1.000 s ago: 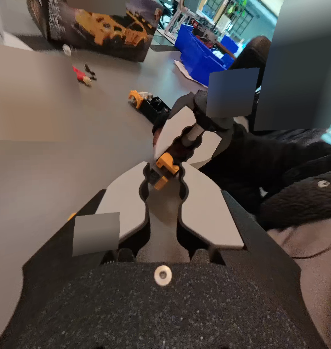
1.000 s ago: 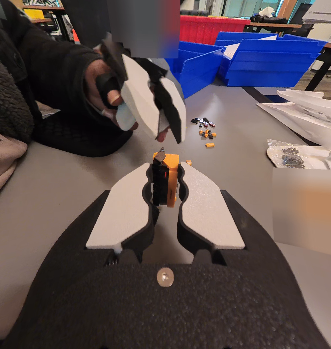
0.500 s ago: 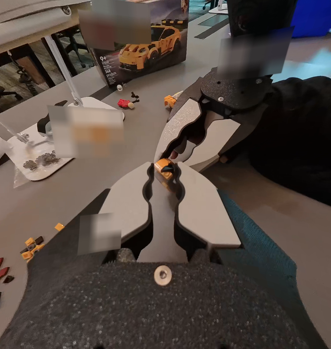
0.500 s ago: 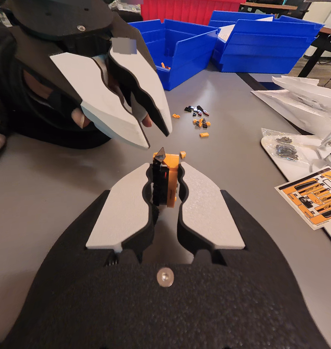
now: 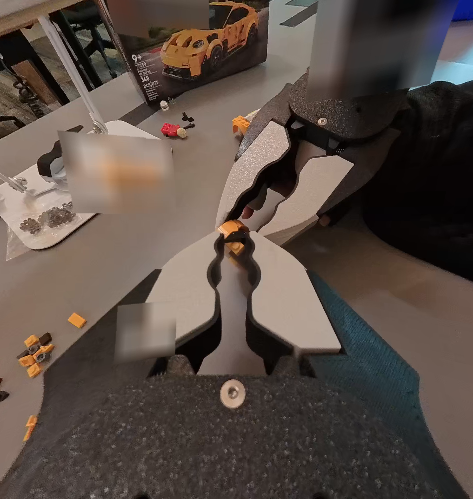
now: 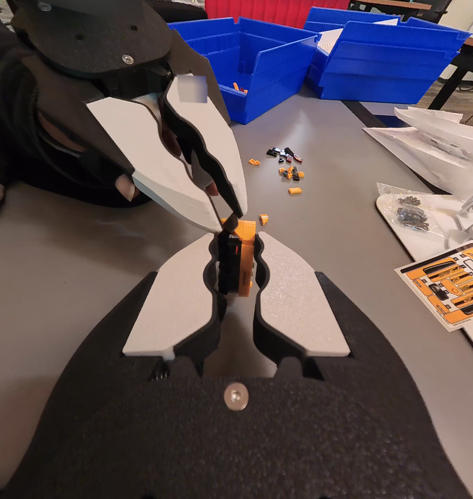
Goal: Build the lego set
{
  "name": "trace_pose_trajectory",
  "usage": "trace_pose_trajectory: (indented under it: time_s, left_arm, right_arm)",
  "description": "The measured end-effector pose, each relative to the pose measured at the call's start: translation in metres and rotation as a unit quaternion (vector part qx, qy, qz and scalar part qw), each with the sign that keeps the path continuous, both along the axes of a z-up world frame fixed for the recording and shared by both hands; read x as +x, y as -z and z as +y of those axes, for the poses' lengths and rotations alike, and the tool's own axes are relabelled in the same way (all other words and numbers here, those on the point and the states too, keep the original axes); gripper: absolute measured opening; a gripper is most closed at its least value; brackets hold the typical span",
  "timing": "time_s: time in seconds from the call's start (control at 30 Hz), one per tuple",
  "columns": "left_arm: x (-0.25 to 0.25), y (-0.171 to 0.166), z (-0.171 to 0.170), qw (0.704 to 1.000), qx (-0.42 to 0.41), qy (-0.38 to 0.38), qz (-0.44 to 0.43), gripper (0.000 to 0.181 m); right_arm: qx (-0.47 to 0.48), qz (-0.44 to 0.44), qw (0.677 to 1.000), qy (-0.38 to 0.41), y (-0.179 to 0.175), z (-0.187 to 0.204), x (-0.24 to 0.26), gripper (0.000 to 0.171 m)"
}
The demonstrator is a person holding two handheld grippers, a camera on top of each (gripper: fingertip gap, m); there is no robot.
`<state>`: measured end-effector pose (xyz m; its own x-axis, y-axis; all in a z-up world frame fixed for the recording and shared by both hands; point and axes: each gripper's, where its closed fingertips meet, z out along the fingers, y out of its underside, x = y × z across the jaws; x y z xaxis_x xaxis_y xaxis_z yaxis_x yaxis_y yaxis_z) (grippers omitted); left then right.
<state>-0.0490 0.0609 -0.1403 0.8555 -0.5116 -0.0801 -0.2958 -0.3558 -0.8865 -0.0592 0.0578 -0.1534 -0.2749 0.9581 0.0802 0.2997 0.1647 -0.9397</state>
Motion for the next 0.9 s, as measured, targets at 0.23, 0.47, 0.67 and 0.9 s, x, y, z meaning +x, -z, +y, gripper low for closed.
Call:
trace_pose_trajectory:
  time_s: [0.23, 0.47, 0.67, 0.9]
  left_arm:
    - [0.001, -0.001, -0.002, 1.0, -0.003, 0.014, -0.014, 0.014]
    - [0.008, -0.018, -0.014, 0.992, 0.023, 0.112, -0.043, 0.013]
    - [0.012, -0.03, -0.031, 0.974, 0.044, 0.22, -0.041, 0.014]
    - [0.014, -0.025, -0.036, 0.962, 0.022, 0.269, -0.033, 0.013]
  right_arm:
    - [-0.002, 0.003, 1.0, -0.004, -0.001, -0.001, 0.001, 0.025]
    - [-0.013, 0.017, 0.999, -0.03, -0.006, -0.009, 0.003, 0.025]
    - [-0.036, 0.035, 0.996, -0.072, -0.014, -0.022, 0.007, 0.025]
    - [-0.054, 0.044, 0.992, -0.103, -0.02, -0.032, 0.011, 0.025]
